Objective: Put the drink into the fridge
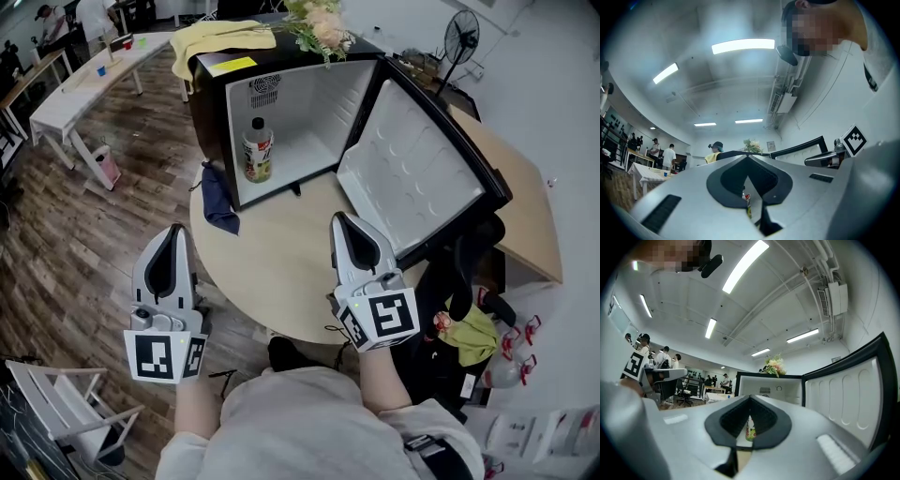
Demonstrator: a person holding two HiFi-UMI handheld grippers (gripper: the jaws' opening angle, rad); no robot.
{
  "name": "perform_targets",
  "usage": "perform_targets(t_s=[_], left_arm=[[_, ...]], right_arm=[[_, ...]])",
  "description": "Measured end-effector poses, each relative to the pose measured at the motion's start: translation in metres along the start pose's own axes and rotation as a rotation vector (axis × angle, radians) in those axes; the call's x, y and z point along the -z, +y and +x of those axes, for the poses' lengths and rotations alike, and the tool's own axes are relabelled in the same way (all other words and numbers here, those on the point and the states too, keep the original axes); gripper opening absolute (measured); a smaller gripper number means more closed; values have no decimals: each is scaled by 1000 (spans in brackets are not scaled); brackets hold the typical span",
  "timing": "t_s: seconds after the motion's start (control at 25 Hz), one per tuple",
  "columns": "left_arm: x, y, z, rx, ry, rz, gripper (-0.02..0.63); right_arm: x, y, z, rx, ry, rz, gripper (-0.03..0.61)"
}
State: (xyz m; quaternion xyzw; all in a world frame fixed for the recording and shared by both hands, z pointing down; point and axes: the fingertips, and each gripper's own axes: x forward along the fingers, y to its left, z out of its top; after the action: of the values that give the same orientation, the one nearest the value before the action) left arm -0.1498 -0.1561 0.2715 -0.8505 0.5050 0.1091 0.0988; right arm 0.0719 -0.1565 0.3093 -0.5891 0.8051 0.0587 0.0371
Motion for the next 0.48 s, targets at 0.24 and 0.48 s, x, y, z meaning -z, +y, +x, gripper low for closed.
perform_targets(t_s=[0.24,0.48], left_arm=[[-5,-3,-9,-1,-4,2,8],[-9,-5,-14,-3,-8,7,8]], right_arm=[[-6,5,-9,-4,-12,4,11],[-10,9,-13,-12,-21,4,11]])
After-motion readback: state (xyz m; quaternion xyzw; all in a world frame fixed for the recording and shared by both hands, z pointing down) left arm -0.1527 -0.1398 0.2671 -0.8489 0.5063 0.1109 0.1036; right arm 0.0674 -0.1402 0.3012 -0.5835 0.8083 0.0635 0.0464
